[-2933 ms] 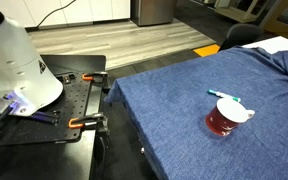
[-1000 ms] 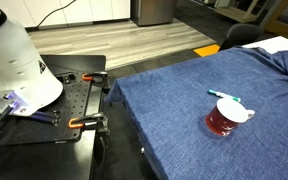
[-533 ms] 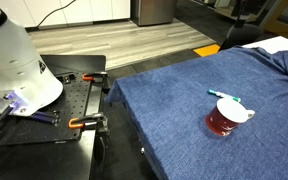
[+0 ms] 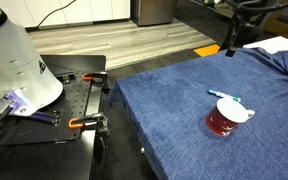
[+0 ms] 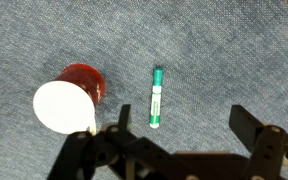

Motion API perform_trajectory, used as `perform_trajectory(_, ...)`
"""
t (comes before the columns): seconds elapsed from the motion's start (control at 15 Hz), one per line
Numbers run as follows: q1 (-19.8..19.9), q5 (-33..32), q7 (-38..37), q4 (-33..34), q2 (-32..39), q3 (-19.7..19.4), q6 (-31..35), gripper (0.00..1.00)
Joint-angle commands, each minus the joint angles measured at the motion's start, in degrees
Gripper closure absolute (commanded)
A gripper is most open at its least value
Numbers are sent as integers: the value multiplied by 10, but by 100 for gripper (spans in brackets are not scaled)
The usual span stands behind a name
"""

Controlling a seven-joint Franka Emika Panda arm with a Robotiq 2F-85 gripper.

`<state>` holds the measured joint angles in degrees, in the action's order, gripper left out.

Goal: Put the marker inside the mug cup

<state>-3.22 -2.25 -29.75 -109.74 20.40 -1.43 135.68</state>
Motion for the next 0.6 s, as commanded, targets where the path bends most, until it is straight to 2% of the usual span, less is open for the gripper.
perform_trajectory(0.0, -1, 7, 25, 13, 36, -12, 19, 0)
perform_trajectory(0.07, -8, 6, 11, 1, 19, -15, 9, 0)
perform_trajectory(0.53, -11, 6, 12, 4, 28, -17, 10, 0)
